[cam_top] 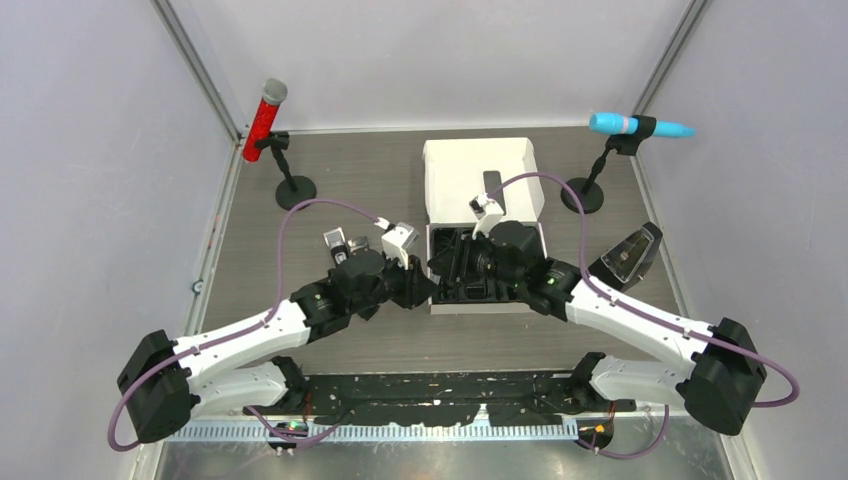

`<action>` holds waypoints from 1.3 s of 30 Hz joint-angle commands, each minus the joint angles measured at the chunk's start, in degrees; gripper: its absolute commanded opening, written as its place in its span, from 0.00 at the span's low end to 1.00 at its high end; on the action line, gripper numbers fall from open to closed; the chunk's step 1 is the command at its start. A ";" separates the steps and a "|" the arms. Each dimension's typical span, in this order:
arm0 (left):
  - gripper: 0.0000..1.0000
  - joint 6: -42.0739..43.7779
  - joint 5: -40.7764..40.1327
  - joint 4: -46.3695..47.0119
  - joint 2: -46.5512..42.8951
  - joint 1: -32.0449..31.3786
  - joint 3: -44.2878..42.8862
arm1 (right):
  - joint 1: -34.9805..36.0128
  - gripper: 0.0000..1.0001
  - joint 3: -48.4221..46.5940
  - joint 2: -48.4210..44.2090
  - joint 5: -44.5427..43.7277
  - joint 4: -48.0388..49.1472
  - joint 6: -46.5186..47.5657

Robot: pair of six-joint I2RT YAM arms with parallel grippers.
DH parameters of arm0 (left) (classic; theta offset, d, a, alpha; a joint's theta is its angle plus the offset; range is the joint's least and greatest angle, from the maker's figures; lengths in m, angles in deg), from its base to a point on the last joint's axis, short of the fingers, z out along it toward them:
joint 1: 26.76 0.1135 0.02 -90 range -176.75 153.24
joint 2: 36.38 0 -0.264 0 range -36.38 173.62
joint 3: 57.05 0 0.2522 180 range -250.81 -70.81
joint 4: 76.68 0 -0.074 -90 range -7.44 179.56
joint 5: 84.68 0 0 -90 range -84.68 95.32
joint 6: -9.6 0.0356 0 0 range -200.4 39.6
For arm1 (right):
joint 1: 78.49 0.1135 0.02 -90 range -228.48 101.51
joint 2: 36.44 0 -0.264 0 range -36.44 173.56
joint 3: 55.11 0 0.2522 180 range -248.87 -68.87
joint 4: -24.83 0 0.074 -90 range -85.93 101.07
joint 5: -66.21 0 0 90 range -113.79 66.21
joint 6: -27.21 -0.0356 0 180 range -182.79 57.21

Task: Sort the hair-cutting tools

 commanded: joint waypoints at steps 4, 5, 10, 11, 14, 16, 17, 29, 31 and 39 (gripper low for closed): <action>0.17 0.47 -1.44 4.04 -0.01 -0.84 -2.09 | -0.31 0.31 -0.71 0.92 1.36 2.77 -0.92; 0.17 0.47 -1.52 4.13 -0.03 -0.88 -2.00 | -0.32 0.28 -0.63 0.92 1.28 2.77 -0.94; 0.22 0.09 -1.94 4.14 -0.08 -1.06 -1.89 | -0.41 0.14 -0.21 0.77 1.01 2.78 -0.76; 0.26 -0.15 -1.92 4.06 -0.11 -1.06 -1.91 | -0.41 0.08 -0.20 0.71 0.86 2.78 -0.68; 0.39 -0.85 -3.55 3.60 -0.26 -1.06 -1.63 | -0.69 0.05 0.34 0.50 0.20 2.77 0.45; 0.48 -1.49 -4.60 2.88 -0.35 -1.06 -1.61 | -0.94 0.05 0.61 0.26 -0.80 2.42 1.94; 0.51 -1.71 -5.13 2.41 -0.28 -1.06 -1.65 | -1.01 0.05 0.69 -0.06 -1.46 1.87 3.37; 0.61 -4.38 -12.90 -6.35 -1.81 0.17 -1.28 | -1.38 0.05 1.43 2.26 -15.39 -2.12 13.36; 0.62 -5.40 -13.02 -7.90 -1.68 1.51 -1.44 | -1.38 0.05 1.25 3.86 -15.71 -1.73 14.00; 0.61 -11.20 -9.63 -7.02 1.69 5.00 0.83 | -1.38 0.05 2.57 9.10 -12.21 4.97 13.45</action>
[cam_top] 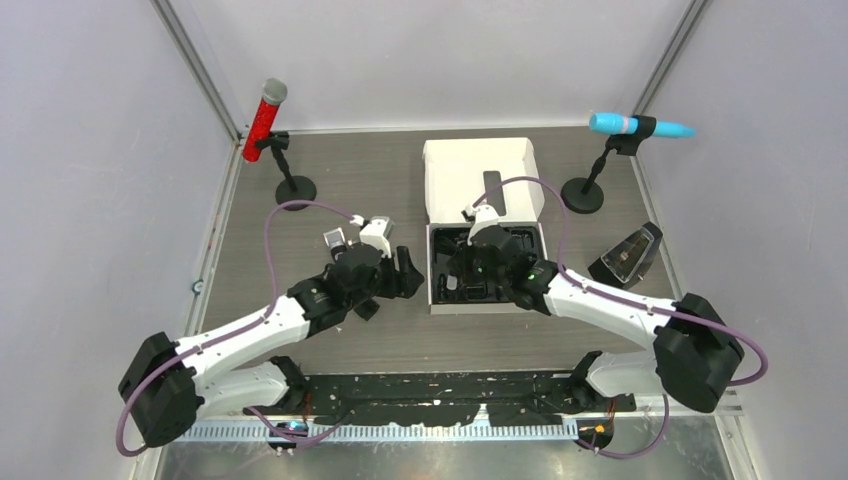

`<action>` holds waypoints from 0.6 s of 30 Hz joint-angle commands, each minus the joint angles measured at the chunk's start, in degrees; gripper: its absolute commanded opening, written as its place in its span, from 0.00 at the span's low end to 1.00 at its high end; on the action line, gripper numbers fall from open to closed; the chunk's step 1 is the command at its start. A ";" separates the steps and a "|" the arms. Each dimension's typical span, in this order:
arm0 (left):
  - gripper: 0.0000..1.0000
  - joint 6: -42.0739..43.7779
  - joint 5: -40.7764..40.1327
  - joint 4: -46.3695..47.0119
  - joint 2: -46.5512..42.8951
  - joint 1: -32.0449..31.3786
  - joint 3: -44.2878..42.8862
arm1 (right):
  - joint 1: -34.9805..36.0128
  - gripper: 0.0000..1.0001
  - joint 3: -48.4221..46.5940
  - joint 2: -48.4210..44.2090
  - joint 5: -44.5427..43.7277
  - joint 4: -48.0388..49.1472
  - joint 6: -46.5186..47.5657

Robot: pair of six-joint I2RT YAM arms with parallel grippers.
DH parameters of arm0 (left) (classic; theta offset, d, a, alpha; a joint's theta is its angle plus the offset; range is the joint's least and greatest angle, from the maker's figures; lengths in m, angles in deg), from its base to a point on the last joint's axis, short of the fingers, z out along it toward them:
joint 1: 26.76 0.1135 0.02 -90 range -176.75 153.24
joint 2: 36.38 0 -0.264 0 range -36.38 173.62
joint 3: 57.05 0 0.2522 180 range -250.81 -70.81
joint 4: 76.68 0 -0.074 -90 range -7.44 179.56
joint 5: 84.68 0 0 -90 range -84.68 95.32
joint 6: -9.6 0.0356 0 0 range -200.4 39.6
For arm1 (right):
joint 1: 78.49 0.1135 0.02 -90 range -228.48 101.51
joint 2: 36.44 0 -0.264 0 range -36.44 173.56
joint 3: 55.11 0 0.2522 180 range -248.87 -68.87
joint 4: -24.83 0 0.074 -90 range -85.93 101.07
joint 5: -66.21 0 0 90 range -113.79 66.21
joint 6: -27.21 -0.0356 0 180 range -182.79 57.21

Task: Sort the hair-cutting tools

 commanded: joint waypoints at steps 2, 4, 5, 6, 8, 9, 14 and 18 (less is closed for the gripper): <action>0.60 -4.67 1.91 1.21 3.31 0.61 0.78 | -0.16 0.05 0.71 2.15 1.89 6.96 0.58; 0.60 -5.84 3.10 2.17 4.94 0.61 0.87 | -0.16 0.05 0.85 2.91 2.76 7.61 0.29; 0.59 -6.38 3.62 2.71 5.80 0.61 0.82 | -0.16 0.05 0.92 3.25 2.95 7.94 0.06; 0.59 -6.84 4.16 3.24 6.76 0.61 0.82 | -0.16 0.05 0.96 3.47 3.35 8.06 -0.05; 0.58 -7.73 5.14 3.89 8.59 0.61 0.53 | -0.16 0.05 1.03 4.18 3.81 8.22 -0.29; 0.57 -7.97 5.73 4.00 9.51 0.61 0.37 | -0.16 0.05 1.05 4.56 3.91 8.32 -0.44; 0.53 -9.84 7.68 7.16 12.96 0.61 -0.01 | -0.15 0.05 1.40 5.85 4.90 8.58 -0.68; 0.48 -10.57 10.68 8.52 14.63 0.57 0.02 | -0.16 0.05 1.70 6.29 5.85 8.52 -0.92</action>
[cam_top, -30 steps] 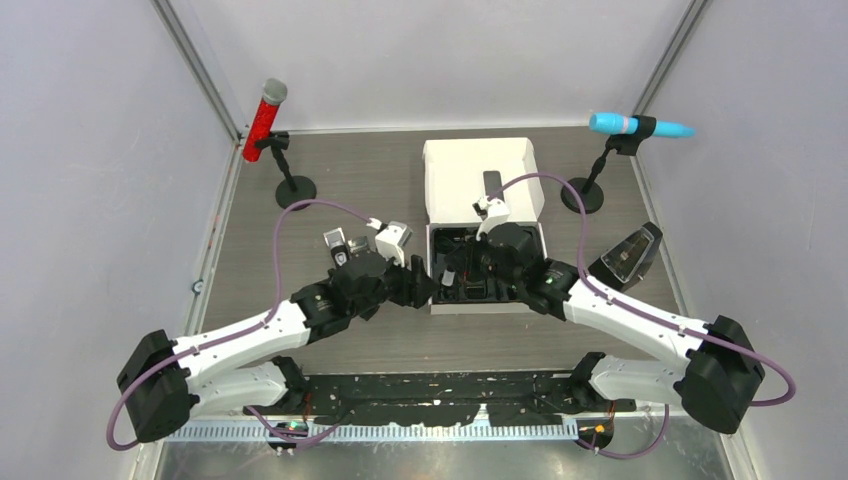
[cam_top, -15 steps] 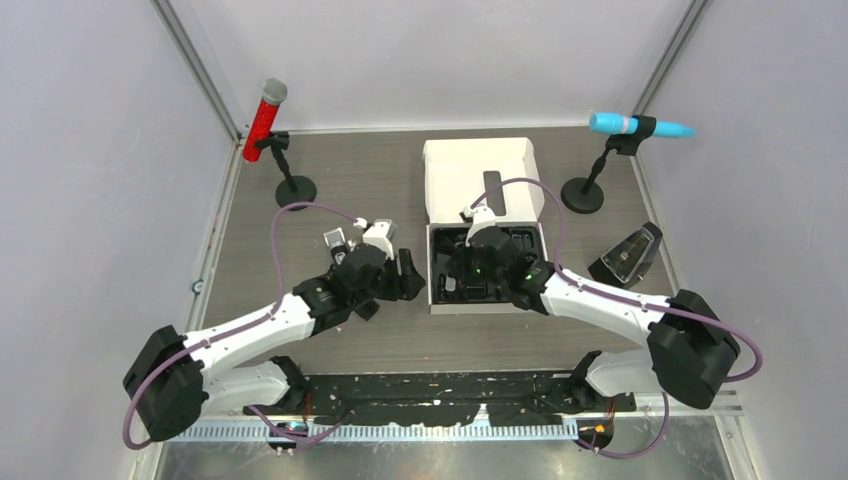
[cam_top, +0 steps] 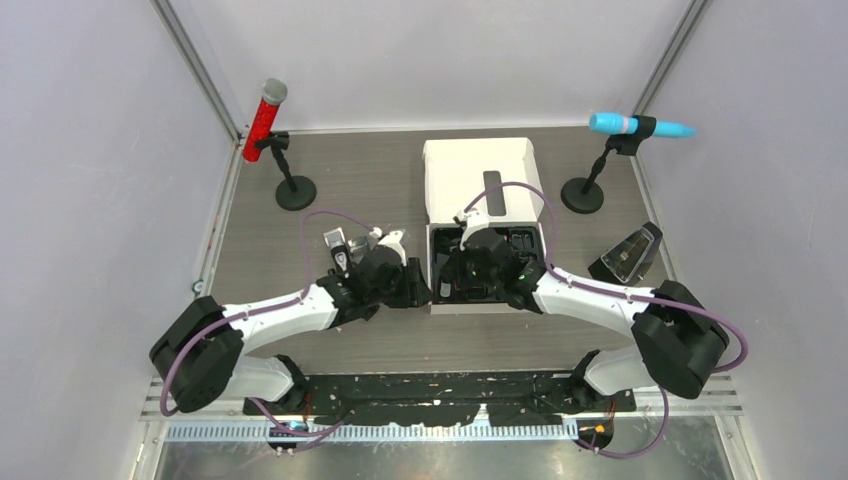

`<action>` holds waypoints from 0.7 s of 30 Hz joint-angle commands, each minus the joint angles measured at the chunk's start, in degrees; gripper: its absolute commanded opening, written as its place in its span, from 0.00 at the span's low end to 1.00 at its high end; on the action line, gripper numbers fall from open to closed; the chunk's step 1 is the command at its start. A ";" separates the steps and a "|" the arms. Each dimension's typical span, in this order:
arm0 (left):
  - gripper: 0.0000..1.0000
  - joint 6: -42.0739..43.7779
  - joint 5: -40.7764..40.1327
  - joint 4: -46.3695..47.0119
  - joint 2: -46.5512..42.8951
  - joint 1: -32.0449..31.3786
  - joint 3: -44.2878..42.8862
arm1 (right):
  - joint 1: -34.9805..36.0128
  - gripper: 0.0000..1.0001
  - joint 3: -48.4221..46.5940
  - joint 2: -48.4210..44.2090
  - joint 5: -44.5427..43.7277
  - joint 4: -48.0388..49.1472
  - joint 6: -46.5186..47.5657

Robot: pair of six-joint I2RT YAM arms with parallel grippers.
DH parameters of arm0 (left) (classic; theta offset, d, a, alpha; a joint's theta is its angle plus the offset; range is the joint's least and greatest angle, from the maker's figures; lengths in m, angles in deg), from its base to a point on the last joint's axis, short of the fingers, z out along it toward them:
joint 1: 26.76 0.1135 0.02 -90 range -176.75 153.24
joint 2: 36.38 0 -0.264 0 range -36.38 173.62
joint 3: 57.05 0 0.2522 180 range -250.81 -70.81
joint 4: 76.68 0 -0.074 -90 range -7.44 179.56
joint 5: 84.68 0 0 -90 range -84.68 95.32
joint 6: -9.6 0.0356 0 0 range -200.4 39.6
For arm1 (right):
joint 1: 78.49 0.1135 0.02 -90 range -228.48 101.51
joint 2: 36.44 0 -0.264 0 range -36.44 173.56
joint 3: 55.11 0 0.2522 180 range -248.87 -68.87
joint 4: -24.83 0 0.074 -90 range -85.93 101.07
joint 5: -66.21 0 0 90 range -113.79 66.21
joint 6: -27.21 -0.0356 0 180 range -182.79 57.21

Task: Sort the hair-cutting tools

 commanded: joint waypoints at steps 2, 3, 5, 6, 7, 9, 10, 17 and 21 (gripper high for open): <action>0.47 -1.75 3.09 4.73 1.16 0.08 -0.62 | -0.16 0.06 0.36 0.58 1.84 2.65 -0.43; 0.46 -1.75 3.02 4.69 1.23 0.09 -0.63 | -0.16 0.06 0.29 0.62 2.06 2.26 -0.41; 0.45 -1.75 2.92 4.65 1.42 0.09 -0.57 | -0.16 0.08 0.24 0.66 2.24 1.72 -0.31; 0.44 -1.75 2.91 4.65 1.46 0.09 -0.53 | -0.16 0.09 0.24 0.71 2.25 1.41 -0.30; 0.43 -1.75 2.91 4.69 1.55 0.09 -0.50 | -0.12 0.10 0.19 0.69 2.32 1.26 -0.30; 0.42 -1.80 2.93 4.73 1.67 0.09 -0.49 | -0.15 0.12 0.09 0.79 2.34 0.98 -0.21; 0.42 -1.83 2.91 4.73 1.73 0.09 -0.47 | -0.16 0.13 0.03 0.79 2.29 0.83 -0.21; 0.39 -1.97 2.65 4.51 1.69 0.09 -0.22 | -0.15 0.34 -1.09 -1.52 0.60 -1.52 1.38; 0.38 -2.01 2.71 4.56 1.88 0.09 -0.34 | -0.16 0.46 -1.36 -4.19 -0.93 -2.68 3.14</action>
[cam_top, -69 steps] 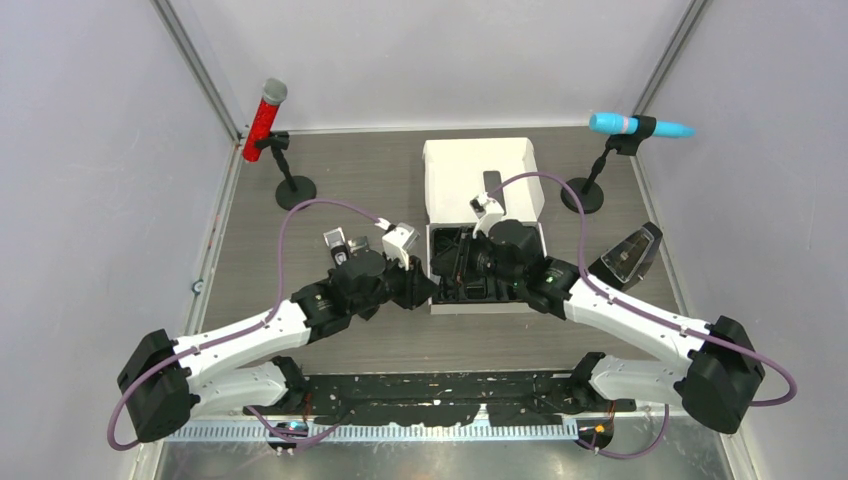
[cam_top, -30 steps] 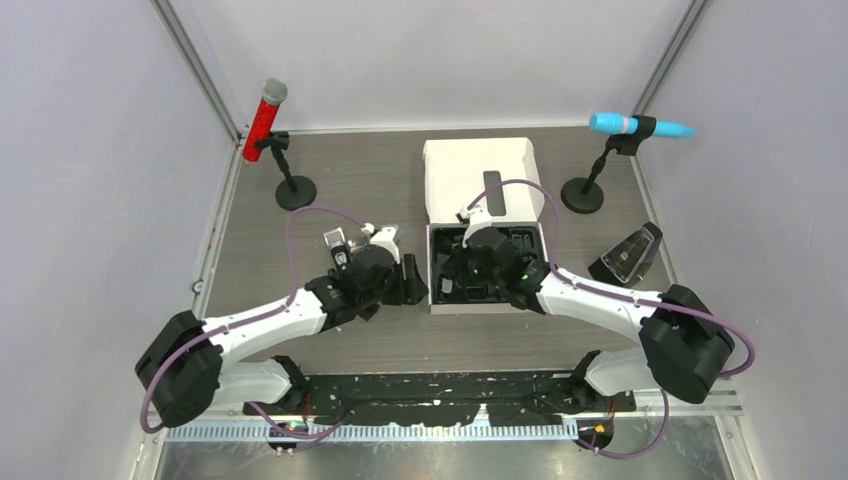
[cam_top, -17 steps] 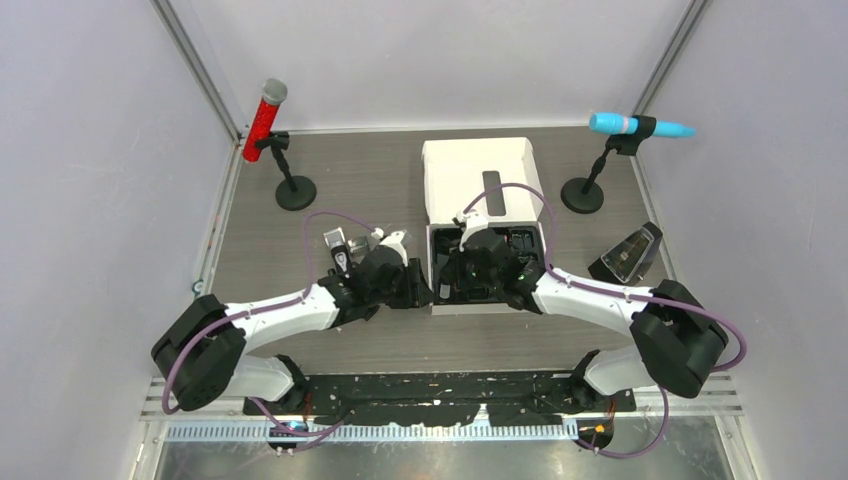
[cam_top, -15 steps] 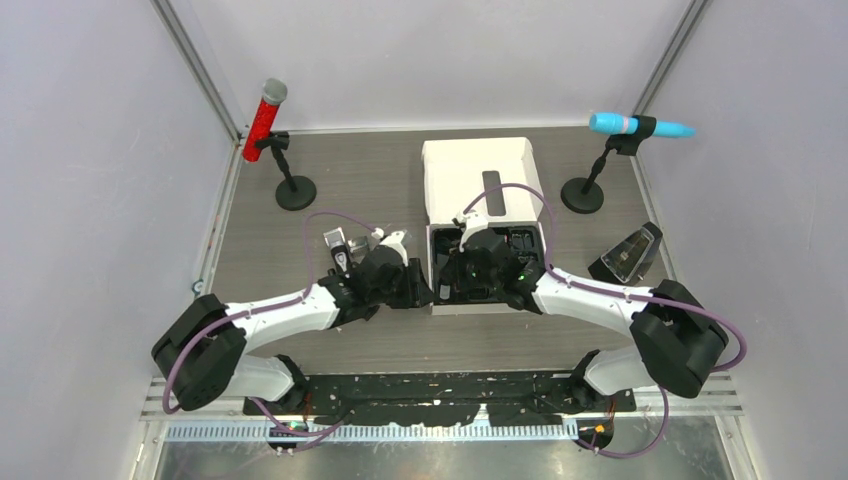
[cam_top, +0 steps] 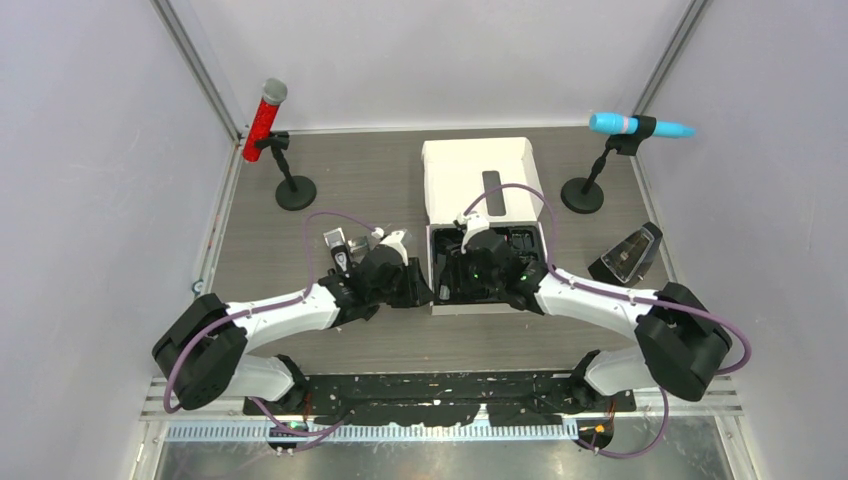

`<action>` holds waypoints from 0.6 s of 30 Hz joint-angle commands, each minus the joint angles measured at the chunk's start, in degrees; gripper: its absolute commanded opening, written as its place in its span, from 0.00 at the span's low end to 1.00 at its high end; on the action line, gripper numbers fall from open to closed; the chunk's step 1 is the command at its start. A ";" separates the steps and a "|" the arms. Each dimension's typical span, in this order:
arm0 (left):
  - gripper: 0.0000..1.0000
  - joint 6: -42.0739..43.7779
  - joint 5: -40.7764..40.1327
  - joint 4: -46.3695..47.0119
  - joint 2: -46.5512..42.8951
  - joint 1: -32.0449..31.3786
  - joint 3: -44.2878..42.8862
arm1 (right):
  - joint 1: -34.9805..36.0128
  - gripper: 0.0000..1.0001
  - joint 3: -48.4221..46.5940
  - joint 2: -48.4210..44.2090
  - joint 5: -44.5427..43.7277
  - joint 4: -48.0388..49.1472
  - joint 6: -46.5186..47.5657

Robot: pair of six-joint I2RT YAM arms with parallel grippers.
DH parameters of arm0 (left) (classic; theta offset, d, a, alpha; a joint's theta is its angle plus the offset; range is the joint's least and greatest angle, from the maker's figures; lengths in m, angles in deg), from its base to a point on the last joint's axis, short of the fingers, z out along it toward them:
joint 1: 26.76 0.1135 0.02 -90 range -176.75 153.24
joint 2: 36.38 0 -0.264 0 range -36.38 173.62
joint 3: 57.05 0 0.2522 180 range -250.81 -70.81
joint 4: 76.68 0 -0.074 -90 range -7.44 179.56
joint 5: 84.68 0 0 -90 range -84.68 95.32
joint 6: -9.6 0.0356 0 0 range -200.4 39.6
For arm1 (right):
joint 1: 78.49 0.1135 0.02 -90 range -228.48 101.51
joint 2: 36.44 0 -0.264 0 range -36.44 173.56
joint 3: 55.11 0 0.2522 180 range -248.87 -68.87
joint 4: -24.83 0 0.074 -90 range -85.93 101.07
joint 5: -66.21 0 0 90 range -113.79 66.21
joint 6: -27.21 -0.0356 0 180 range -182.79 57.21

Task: Sort the hair-cutting tools

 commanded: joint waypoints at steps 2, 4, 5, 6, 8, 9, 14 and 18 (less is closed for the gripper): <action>0.38 -0.48 0.47 2.33 0.49 0.09 -0.41 | -0.16 0.49 -1.96 -5.27 -2.92 -1.40 3.02; 0.38 -0.48 0.57 2.28 0.55 0.09 -0.37 | -0.16 0.50 -1.92 -6.53 -3.52 -2.49 3.51; 0.38 -0.50 0.59 2.28 0.63 0.09 -0.45 | -0.16 0.50 -1.87 -7.21 -3.61 -2.70 3.75; 0.38 -0.49 0.59 2.28 0.61 0.09 -0.40 | -0.12 0.49 -1.85 -7.50 -3.72 -3.03 3.80; 0.37 -0.48 0.59 2.28 0.51 0.09 -0.45 | -0.12 0.45 -1.75 -7.94 -3.55 -3.22 3.97; 0.37 -0.48 0.59 2.28 0.48 0.09 -0.41 | -0.08 0.41 -1.74 -7.92 -3.44 -3.33 3.97; 0.37 -0.48 0.68 2.28 0.53 0.06 -0.46 | 0.04 0.26 -1.98 -6.35 -2.10 -3.13 3.82; 0.37 -0.48 0.68 2.24 0.46 0.09 -0.46 | 0.46 0.21 -2.91 -4.63 -1.35 -2.99 3.84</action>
